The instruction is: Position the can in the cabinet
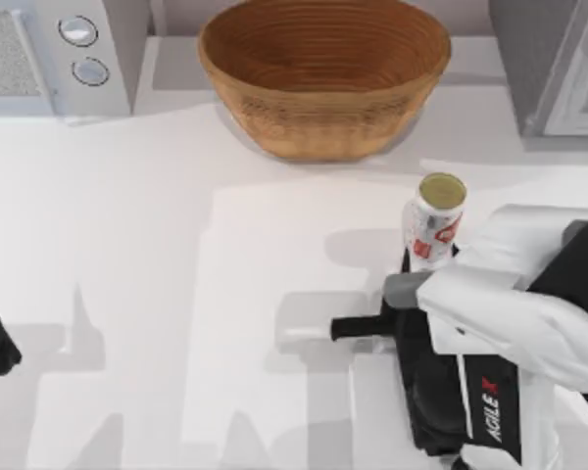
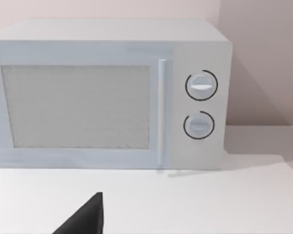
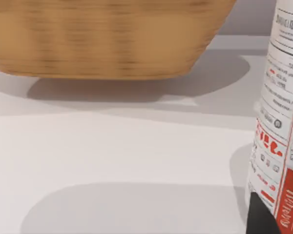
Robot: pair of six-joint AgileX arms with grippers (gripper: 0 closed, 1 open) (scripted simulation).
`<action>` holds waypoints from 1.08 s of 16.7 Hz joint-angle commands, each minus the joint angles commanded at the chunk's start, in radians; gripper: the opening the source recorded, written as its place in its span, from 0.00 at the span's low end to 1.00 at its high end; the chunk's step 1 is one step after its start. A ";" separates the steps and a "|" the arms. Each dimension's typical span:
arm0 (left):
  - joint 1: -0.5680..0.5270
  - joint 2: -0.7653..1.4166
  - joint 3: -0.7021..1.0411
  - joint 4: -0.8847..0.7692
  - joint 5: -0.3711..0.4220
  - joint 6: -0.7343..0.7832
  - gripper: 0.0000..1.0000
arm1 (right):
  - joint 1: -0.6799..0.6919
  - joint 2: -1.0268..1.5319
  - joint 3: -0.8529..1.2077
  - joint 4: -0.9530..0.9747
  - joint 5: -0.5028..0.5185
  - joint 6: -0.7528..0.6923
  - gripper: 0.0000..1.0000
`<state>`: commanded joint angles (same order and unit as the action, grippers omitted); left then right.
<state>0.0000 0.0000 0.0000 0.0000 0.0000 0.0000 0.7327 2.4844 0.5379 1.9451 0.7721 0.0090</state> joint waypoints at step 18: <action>0.000 0.000 0.000 0.000 0.000 0.000 1.00 | -0.073 0.001 0.162 -0.159 -0.073 -0.001 1.00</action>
<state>0.0000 0.0000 0.0000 0.0000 0.0000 0.0000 0.6594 2.4855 0.6995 1.7857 0.6986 0.0083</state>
